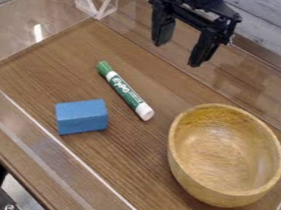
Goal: Put the green marker in the brown bowl
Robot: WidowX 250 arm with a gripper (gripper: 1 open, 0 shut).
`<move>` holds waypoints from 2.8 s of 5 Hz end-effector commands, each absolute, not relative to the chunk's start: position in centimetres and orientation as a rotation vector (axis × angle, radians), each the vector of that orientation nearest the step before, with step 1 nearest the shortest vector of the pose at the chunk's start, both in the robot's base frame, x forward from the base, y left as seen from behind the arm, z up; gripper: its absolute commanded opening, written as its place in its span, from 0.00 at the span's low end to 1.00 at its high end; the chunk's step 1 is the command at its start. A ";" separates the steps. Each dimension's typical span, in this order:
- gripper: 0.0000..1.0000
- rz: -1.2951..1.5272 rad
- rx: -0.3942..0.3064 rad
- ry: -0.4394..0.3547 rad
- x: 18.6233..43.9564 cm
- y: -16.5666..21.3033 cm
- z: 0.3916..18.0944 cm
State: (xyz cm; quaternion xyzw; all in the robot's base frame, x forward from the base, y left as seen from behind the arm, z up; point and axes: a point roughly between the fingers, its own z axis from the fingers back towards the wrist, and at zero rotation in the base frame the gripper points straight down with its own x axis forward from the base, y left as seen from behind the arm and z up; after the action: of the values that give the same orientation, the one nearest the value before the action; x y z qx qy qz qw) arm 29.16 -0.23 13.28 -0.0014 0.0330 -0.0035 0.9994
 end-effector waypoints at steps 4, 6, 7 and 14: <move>1.00 0.527 -0.064 0.006 28.3 5.8 11.4; 1.00 0.782 -0.108 -0.044 28.4 7.8 10.2; 1.00 0.881 -0.123 -0.064 28.5 8.4 9.5; 1.00 1.103 -0.141 -0.116 29.2 9.6 5.0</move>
State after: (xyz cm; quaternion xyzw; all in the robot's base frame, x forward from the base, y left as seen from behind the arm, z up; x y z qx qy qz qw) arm 28.80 9.16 4.10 -0.0625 -0.0370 0.5203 0.8509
